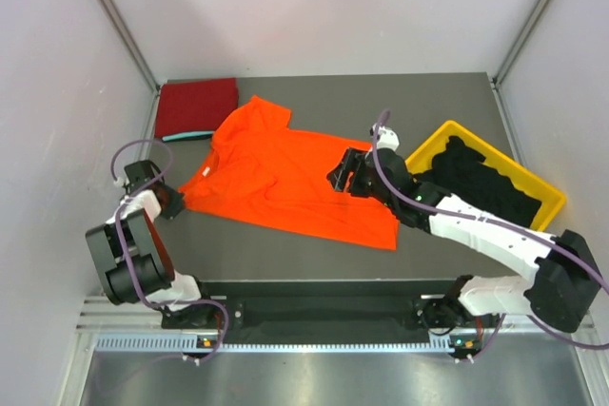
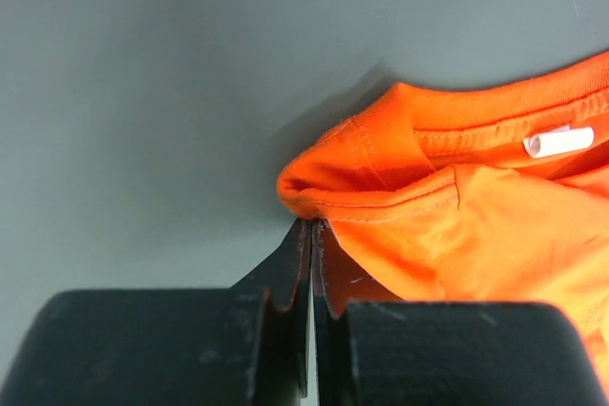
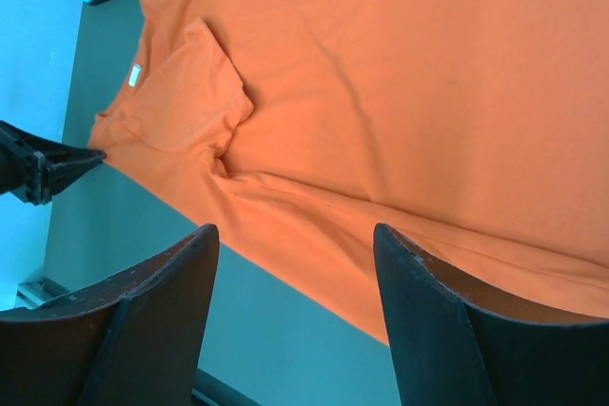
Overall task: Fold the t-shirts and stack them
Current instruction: Fold the tshirt
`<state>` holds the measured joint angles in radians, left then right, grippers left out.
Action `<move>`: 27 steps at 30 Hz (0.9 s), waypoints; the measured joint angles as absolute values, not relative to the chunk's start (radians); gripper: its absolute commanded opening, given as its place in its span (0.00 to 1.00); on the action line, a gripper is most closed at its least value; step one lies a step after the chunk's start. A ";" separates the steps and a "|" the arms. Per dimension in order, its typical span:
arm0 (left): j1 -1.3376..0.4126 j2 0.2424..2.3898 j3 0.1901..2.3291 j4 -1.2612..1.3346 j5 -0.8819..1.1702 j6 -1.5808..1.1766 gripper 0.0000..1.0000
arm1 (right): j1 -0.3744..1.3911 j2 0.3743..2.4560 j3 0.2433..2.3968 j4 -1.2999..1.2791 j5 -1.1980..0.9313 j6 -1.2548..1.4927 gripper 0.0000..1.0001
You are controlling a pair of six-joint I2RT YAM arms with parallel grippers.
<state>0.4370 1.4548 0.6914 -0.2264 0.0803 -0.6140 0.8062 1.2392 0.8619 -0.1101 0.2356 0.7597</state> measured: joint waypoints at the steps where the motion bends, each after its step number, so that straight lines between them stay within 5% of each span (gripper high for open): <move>1: 0.435 1.447 0.696 -0.242 0.072 -0.612 0.00 | 0.806 1.230 0.859 -0.115 0.236 0.759 0.66; 19: 0.417 1.114 0.690 -0.550 -0.165 -0.604 0.00 | 0.789 0.936 0.625 -0.543 0.273 0.857 0.59; 27: 0.417 1.143 0.682 -0.559 -0.183 -0.627 0.00 | 0.777 0.999 0.612 -0.659 0.297 1.060 0.51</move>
